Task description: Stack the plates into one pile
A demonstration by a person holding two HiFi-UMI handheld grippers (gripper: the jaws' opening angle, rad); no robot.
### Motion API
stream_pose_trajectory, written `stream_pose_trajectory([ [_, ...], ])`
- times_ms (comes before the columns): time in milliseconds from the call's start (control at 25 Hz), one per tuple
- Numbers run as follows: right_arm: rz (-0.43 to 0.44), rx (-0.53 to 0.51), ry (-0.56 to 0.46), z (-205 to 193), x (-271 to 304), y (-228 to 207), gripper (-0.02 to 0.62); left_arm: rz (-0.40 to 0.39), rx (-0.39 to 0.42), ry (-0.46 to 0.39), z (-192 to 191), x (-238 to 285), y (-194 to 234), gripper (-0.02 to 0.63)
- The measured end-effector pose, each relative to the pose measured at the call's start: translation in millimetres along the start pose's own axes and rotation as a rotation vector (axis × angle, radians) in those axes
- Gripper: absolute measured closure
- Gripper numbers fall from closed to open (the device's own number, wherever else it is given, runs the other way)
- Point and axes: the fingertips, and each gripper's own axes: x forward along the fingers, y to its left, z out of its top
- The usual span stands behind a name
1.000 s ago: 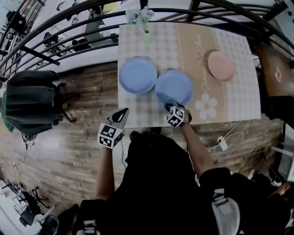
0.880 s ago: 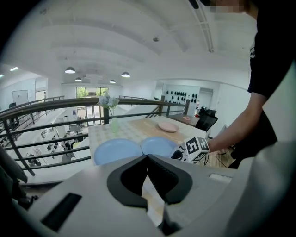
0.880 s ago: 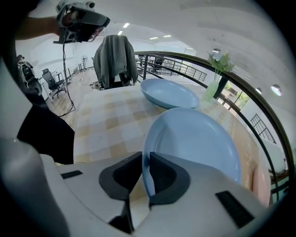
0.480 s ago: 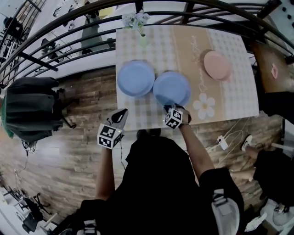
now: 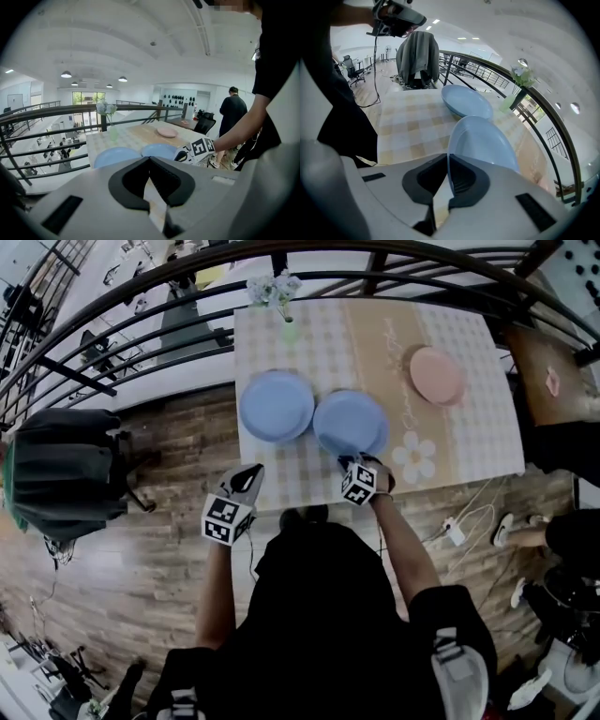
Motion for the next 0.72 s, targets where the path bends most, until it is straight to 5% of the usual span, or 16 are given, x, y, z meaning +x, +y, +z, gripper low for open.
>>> stream_pose_trajectory([
  [720,-0.088,-0.037,0.041,12.3,-14.7,-3.6,0.58,-0.015,0.003,-0.017,-9.0,-37.3,13.7,0.606],
])
